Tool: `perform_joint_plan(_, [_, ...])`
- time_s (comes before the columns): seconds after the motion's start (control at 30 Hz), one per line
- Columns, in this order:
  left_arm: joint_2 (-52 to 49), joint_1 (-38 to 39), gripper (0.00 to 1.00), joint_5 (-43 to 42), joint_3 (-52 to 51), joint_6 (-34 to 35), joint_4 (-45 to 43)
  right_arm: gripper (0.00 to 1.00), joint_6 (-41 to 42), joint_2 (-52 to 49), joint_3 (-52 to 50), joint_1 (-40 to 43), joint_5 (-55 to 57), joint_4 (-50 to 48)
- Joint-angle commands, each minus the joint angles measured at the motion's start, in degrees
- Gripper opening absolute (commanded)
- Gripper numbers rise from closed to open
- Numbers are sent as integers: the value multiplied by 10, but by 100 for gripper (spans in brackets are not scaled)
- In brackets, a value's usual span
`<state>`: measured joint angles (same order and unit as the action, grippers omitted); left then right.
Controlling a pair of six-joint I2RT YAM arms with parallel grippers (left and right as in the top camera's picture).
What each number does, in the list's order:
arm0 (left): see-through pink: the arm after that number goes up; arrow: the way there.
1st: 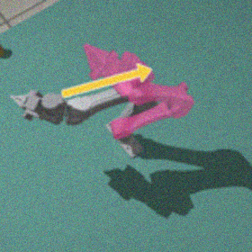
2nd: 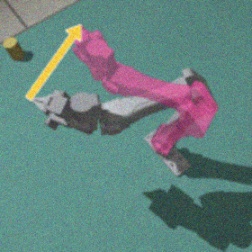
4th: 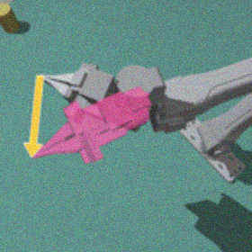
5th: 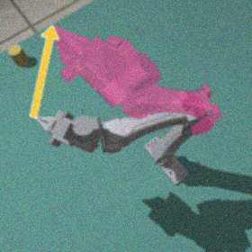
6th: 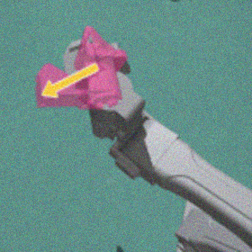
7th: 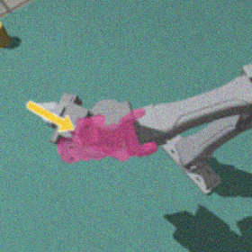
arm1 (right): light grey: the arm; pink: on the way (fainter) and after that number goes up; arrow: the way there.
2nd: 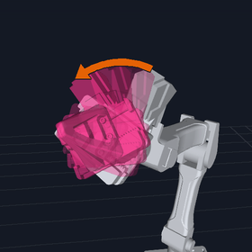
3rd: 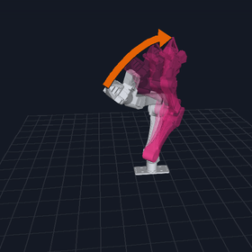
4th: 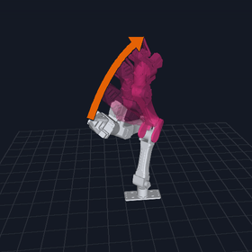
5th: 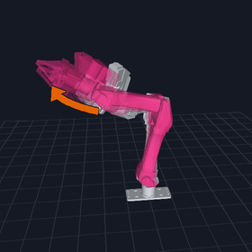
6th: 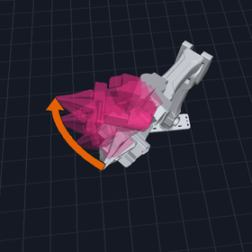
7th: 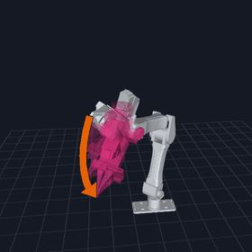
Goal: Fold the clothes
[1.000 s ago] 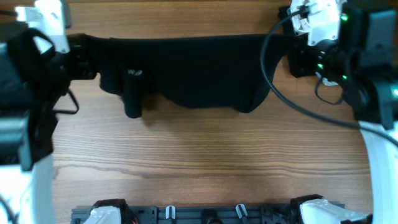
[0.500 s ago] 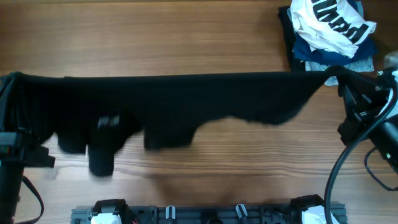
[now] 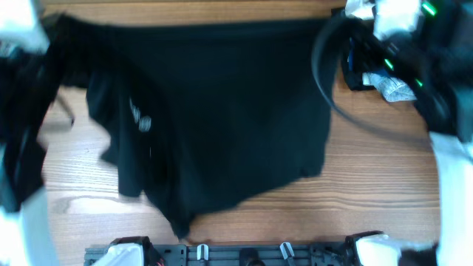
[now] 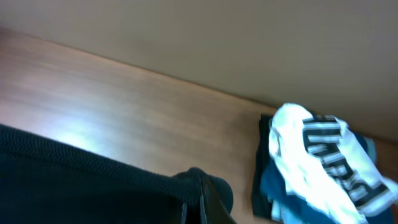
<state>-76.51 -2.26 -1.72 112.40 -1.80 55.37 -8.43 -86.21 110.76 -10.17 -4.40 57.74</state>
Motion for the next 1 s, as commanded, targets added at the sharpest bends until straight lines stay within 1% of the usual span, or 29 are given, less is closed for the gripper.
perform_joint_plan(0.0, [-101,-2,4,45,-2,-26,-82,4,-23,-77,0,5,35,-80])
perform_joint_plan(0.1, [-158,-2,4,69,-2,-31,-173,4,-29,-115,0,5,59,-175])
perform_joint_plan(0.23, [-196,-2,4,72,-2,-51,-297,4,-37,-115,3,5,78,-273])
perform_joint_plan(0.3, [-197,-2,4,72,-2,-54,-329,4,-37,-114,15,7,78,-292])
perform_joint_plan(0.43, [-194,-3,4,89,-2,-56,-341,4,-36,-114,24,16,71,-309])
perform_joint_plan(0.57, [-194,-11,4,97,-2,-55,-313,4,-35,-127,24,32,53,-291])
perform_joint_plan(0.67, [-194,-16,4,97,-2,-55,-273,4,-33,-138,24,43,29,-252])
perform_joint_plan(0.77, [-194,-18,4,98,-2,-53,-187,4,-29,-151,24,48,19,-187])
perform_joint_plan(0.87, [-194,-23,4,98,-2,-52,-82,4,-19,-156,23,48,5,-113])
perform_joint_plan(0.9, [-194,-26,4,98,-2,-42,-49,4,-19,-156,22,48,-9,-89])
perform_joint_plan(0.97, [-194,-31,4,100,-2,-15,-16,4,-17,-155,22,48,-24,-66])
